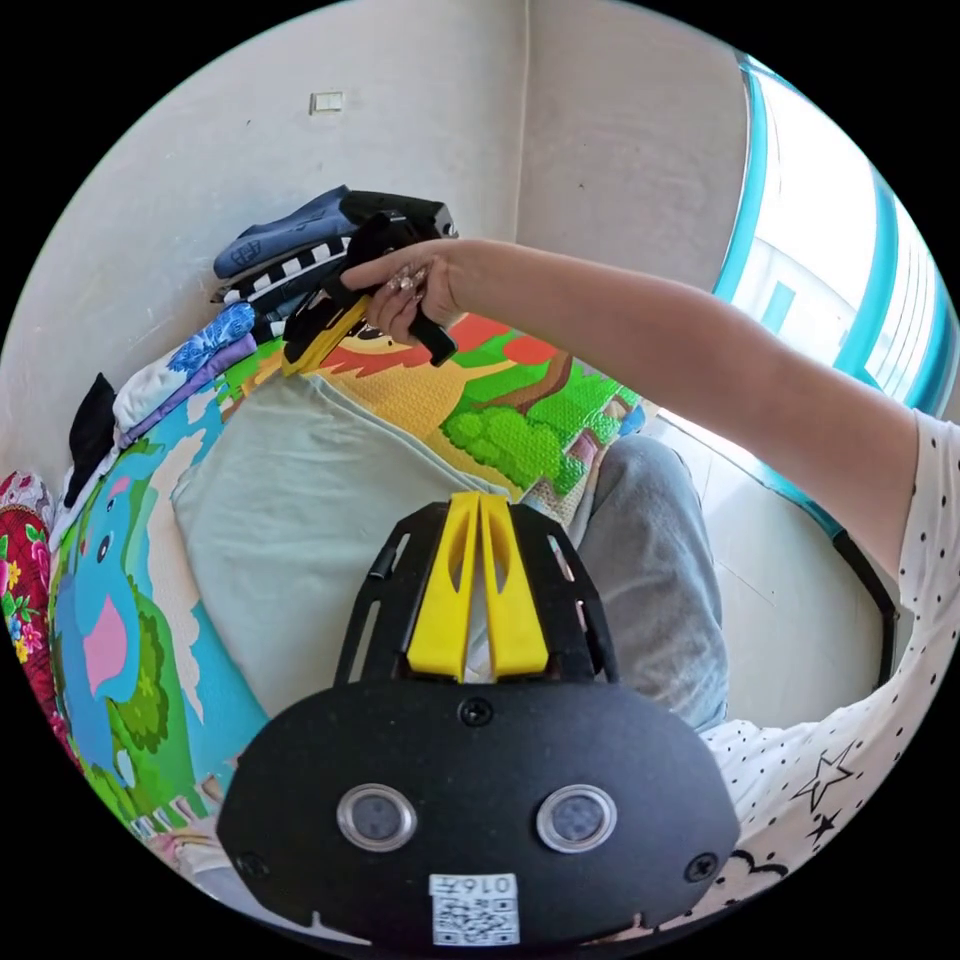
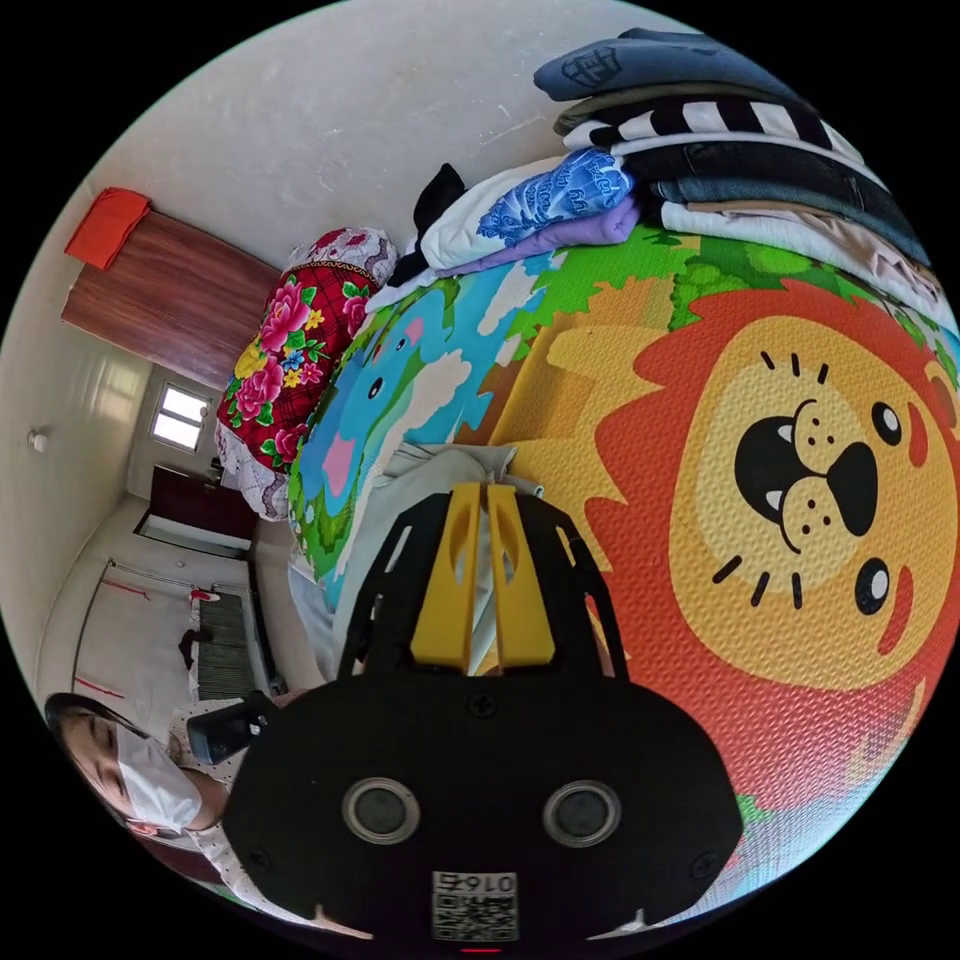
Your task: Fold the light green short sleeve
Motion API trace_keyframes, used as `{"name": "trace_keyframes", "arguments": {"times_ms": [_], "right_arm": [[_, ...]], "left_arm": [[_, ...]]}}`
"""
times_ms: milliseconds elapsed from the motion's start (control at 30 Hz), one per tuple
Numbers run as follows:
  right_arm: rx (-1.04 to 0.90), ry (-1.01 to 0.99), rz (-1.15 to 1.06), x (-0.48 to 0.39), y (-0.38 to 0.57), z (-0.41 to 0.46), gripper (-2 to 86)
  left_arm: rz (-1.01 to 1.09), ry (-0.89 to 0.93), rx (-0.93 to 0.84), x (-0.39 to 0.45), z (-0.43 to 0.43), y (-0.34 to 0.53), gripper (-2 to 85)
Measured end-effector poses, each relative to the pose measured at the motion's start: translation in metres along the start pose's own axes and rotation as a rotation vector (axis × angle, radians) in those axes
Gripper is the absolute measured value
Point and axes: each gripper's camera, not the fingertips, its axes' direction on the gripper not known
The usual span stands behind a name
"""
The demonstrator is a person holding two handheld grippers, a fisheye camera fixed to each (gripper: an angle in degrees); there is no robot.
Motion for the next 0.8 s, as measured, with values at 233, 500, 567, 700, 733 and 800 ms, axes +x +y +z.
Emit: {"name": "trace_keyframes", "arguments": {"times_ms": [233,500,567,700,733,800], "right_arm": [[0.029,-0.019,-0.009,0.016,-0.009,-0.014,0.0],[0.017,0.006,0.001,0.028,-0.019,-0.018,0.0],[0.014,0.014,-0.003,0.028,-0.023,-0.020,0.0],[0.020,0.008,-0.013,0.027,-0.027,-0.031,0.0],[0.022,0.008,-0.015,0.027,-0.028,-0.035,0.0],[0.021,0.010,-0.017,0.027,-0.030,-0.040,0.0]], "left_arm": [[-0.037,0.001,0.049,-0.004,-0.009,0.002,-0.5],[-0.051,0.027,-0.034,0.004,0.028,-0.024,9.3],[-0.047,-0.027,-0.031,0.010,0.029,-0.026,7.5],[-0.048,-0.051,-0.015,0.015,0.028,-0.024,0.1],[-0.051,-0.049,-0.016,0.015,0.029,-0.024,-0.2],[-0.068,-0.033,-0.004,0.012,0.027,-0.022,-0.8]]}}
